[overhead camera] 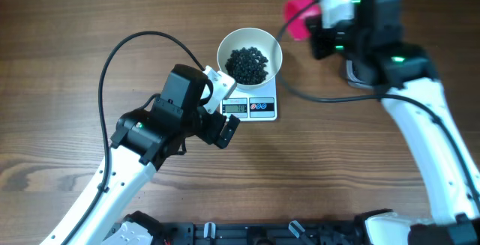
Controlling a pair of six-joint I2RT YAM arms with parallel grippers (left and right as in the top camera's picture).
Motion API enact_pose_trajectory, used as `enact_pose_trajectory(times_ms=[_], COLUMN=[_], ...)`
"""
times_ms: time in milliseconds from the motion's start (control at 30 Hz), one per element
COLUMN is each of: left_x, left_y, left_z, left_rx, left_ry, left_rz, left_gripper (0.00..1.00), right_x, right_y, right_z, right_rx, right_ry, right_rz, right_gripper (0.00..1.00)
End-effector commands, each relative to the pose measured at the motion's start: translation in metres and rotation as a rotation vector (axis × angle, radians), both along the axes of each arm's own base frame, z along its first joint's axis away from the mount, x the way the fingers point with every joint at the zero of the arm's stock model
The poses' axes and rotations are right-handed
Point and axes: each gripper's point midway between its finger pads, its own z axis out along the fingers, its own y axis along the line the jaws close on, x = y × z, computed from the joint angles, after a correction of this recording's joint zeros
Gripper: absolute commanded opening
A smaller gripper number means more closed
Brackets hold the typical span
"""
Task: Scoop item into bowl and weigh 150g on scale
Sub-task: 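Move the empty pink scoop back to the bean tub with the right gripper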
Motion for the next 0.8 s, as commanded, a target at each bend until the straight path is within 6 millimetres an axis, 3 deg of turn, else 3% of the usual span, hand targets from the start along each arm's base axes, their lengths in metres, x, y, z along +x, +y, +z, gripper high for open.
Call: enact_pose_trajectory(times_ms=[0,133,233,300,400,533,633,767], left_x=[0.001,0.001,0.001,0.001,0.001,0.001,0.001,0.001], left_y=[-0.001,-0.001,-0.001,-0.001,-0.001,-0.001,-0.001,-0.001], left_z=[0.008,0.008,0.008,0.008,0.008,0.008,0.008,0.008], left_rx=[-0.016,-0.016,-0.016,-0.016,-0.016,-0.016,-0.016,-0.016], left_ry=[-0.021,-0.021,-0.021,-0.021,-0.021,-0.021,-0.021,-0.021], left_rz=[-0.014,-0.014,-0.014,-0.014,-0.014,-0.014,-0.014,-0.014], left_gripper=[1.00,1.00,1.00,1.00,1.00,1.00,1.00,1.00], right_x=[-0.004,-0.016,-0.037,-0.036,-0.014,-0.031,-0.045,-0.049], right_y=[-0.080,-0.128,-0.155,-0.171,-0.154,-0.155,-0.170,-0.175], right_z=[-0.002,-0.021,-0.038,-0.036,-0.019,-0.034,-0.049,-0.054], right_rx=[-0.065,-0.172,-0.228,-0.298,-0.311,-0.327,-0.405,-0.428], right_ry=[0.061,0.137,0.244,0.226,0.095,0.188,0.261,0.279], right_rz=[-0.277,-0.334,-0.423,-0.474,-0.316,-0.307,-0.361,-0.376], right_gripper=[0.04,0.04,0.04,0.04,0.04,0.04,0.04,0.04])
